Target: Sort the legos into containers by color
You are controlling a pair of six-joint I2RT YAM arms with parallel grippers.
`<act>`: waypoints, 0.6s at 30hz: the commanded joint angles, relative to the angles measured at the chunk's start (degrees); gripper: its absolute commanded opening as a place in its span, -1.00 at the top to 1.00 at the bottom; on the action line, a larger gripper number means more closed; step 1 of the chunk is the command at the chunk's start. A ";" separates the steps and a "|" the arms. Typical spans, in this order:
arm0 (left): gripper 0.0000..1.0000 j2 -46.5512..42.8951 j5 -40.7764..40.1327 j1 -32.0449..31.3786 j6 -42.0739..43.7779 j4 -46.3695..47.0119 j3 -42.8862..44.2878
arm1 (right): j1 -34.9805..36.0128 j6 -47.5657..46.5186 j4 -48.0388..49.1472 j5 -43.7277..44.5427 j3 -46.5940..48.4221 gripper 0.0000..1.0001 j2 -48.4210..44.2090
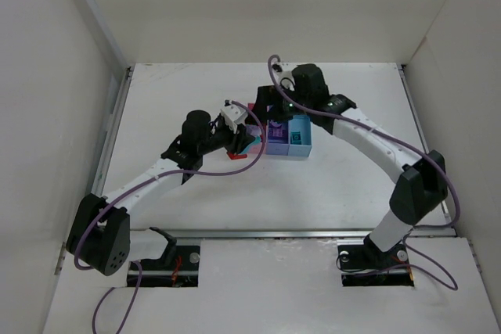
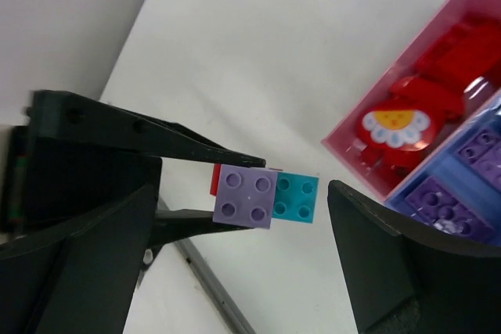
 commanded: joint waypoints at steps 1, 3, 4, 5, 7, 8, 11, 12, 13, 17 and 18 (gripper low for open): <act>1.00 -1.15 1.32 0.30 0.80 2.51 0.85 | 2.27 -1.97 -2.26 -5.00 3.66 -0.89 4.06; 1.00 -1.15 1.32 0.30 0.80 2.51 0.85 | 2.27 -1.97 -3.05 -5.00 4.19 -0.86 5.20; 1.00 -1.15 1.32 0.30 0.80 2.51 0.85 | 2.27 -1.97 -3.06 -4.30 4.19 -0.86 5.20; 1.00 -1.15 1.32 0.30 0.80 2.51 0.85 | 2.27 -1.97 -3.06 -4.29 4.19 -0.82 5.20; 1.00 -1.15 1.32 0.30 0.80 2.51 0.85 | 2.27 -1.97 -1.75 -5.87 4.19 -0.72 5.20; 1.00 -1.15 1.32 0.30 0.80 2.51 0.85 | 2.27 -1.45 -1.74 -5.88 4.19 -0.68 5.20; 1.00 -1.15 1.32 0.30 0.80 2.51 0.85 | 2.27 -1.45 -1.13 -8.07 4.72 -0.39 5.73; 1.00 -1.15 1.32 0.30 0.80 2.51 0.85 | 2.27 -1.45 -1.13 -9.64 4.72 -0.32 5.73; 1.00 -1.15 1.32 0.30 0.80 2.51 0.85 | 2.27 -1.45 -0.52 -10.53 4.72 -0.16 5.73; 1.00 -1.15 0.71 0.30 0.80 2.51 0.85 | 2.27 -1.97 -0.51 -14.48 4.72 -0.09 6.35; 1.00 -1.15 0.19 0.30 0.80 2.51 0.85 | 2.27 -2.50 -0.51 -15.10 4.72 -0.06 6.87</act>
